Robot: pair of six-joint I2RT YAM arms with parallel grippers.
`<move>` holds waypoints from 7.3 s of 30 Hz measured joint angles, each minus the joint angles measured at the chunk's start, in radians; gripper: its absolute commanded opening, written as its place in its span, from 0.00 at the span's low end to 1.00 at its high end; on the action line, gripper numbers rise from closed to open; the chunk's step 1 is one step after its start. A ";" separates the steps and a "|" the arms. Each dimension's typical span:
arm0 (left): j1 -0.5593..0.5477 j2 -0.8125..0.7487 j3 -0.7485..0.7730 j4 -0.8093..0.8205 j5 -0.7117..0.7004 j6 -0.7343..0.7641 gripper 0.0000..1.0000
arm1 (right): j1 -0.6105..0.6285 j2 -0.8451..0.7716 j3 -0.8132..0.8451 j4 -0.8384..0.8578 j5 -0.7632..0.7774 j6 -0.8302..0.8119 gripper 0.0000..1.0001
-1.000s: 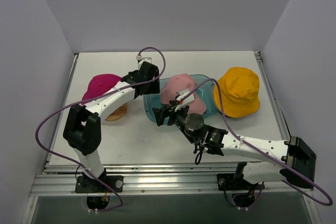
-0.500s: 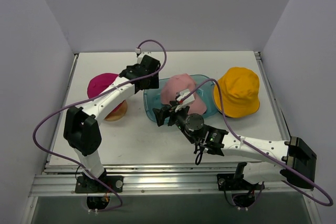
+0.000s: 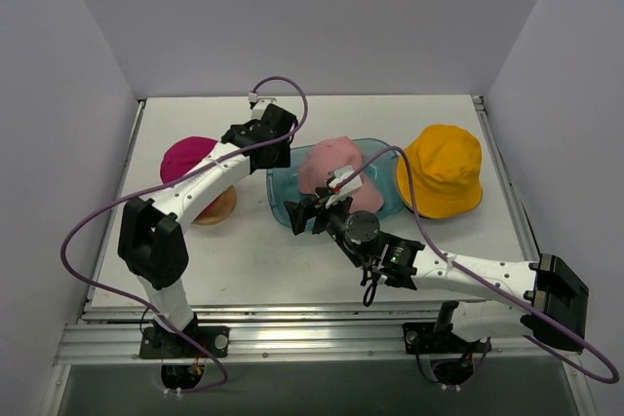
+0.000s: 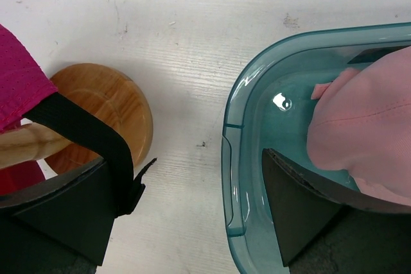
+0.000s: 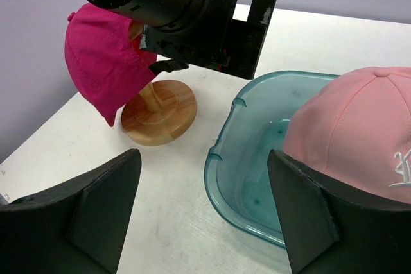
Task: Stack the hats
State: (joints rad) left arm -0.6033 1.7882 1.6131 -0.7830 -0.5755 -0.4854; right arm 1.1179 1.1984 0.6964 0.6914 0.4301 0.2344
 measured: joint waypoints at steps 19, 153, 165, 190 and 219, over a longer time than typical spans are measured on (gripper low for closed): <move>0.025 -0.051 0.000 -0.043 -0.061 -0.025 0.94 | -0.012 0.005 0.000 0.000 0.000 0.000 0.75; -0.014 -0.853 -0.788 1.027 0.845 -0.166 0.94 | -0.381 -0.082 0.409 -0.389 -0.168 0.681 0.00; -0.024 -0.740 -0.788 1.093 0.834 -0.169 0.76 | -0.370 -0.119 0.333 -0.290 -0.106 0.770 0.00; 0.411 -0.623 -0.072 0.245 1.368 -0.039 0.02 | -0.384 -0.403 0.349 -0.587 -0.413 0.109 0.67; 0.505 -0.711 -0.295 0.080 1.621 -0.110 0.02 | -0.546 0.063 0.609 -0.559 -0.881 -0.135 0.59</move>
State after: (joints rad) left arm -0.0978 1.0775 1.3182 -0.7025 1.0454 -0.5953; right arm 0.5724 1.2617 1.3056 0.1322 -0.4507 0.0994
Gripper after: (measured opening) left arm 0.099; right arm 0.568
